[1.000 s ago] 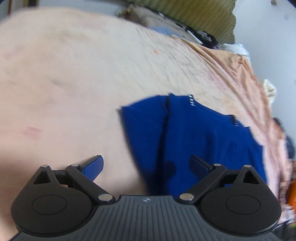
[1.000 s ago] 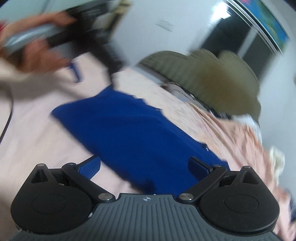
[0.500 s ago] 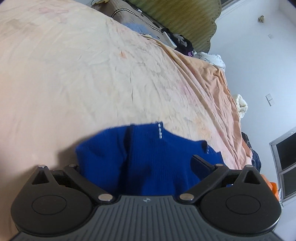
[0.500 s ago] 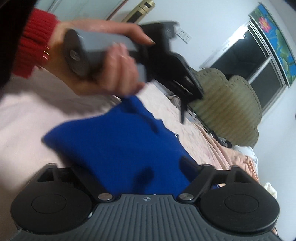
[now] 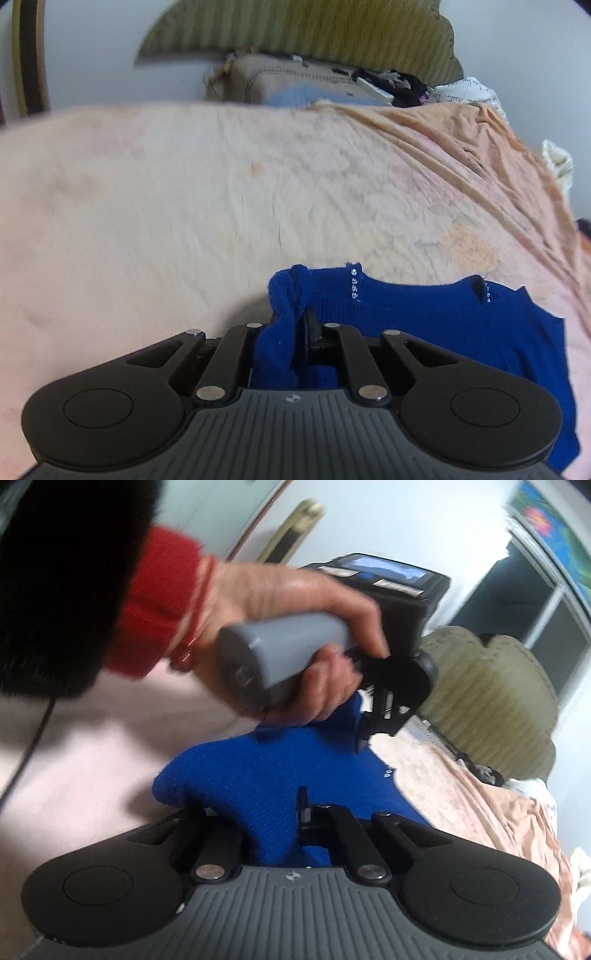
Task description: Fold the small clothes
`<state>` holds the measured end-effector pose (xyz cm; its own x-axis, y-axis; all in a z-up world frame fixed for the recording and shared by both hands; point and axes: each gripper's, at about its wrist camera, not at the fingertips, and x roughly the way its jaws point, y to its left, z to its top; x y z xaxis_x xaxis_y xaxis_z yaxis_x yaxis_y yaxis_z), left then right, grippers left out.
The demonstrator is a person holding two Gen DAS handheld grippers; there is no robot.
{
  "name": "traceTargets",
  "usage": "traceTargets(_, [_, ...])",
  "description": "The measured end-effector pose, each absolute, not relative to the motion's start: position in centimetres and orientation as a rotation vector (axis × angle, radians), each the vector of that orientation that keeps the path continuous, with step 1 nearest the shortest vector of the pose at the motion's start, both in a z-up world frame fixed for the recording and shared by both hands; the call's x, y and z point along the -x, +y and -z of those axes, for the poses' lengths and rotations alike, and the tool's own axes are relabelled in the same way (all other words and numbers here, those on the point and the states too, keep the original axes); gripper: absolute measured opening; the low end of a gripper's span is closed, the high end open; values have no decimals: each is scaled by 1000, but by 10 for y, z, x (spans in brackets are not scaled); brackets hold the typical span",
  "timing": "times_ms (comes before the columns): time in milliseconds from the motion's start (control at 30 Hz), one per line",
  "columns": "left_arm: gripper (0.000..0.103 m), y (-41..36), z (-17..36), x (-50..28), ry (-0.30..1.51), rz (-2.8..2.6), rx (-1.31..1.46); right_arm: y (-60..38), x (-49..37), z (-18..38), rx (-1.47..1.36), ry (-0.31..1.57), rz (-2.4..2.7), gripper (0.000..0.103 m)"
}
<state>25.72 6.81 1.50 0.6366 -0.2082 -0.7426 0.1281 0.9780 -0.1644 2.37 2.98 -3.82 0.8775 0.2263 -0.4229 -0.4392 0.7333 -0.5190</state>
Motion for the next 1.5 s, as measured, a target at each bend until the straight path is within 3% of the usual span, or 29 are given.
traceTargets(233, [10, -9, -67, -239, 784, 109, -59, -53, -3, -9, 357, 309, -281, 5])
traceTargets(433, [10, -103, -80, -239, 748, 142, -128, -162, 7, -24, 31, 340, -172, 4])
traceTargets(733, [9, -242, -23, -247, 773, 236, -311, -293, 8, 27, -417, 420, -50, 4])
traceTargets(933, [9, -284, 7, -245, 775, 287, -368, -340, -4, 68, -700, 480, -28, 4])
traceTargets(1100, [13, -300, 14, -244, 786, 373, -374, -347, 6, 79, -770, 495, -47, 5])
traceTargets(1167, [21, -300, 10, -246, 800, 398, -330, -351, 8, 84, -812, 512, -53, 6])
traceTargets(1200, [33, -298, 7, -247, 806, 415, -299, -354, 13, 85, -834, 517, -58, 7])
traceTargets(1233, [53, -297, 3, -247, 805, 431, -268, -356, 15, 86, -857, 520, -67, 18])
traceTargets(1300, [78, -291, -10, -246, 767, 423, -215, -363, 18, 88, -903, 521, -63, 20])
traceTargets(1333, [82, -287, -17, -244, 730, 399, -198, -367, 16, 87, -907, 517, -63, 21])
traceTargets(1500, [83, -258, -45, -241, 688, 330, -196, -379, 19, 87, -960, 502, -48, 24])
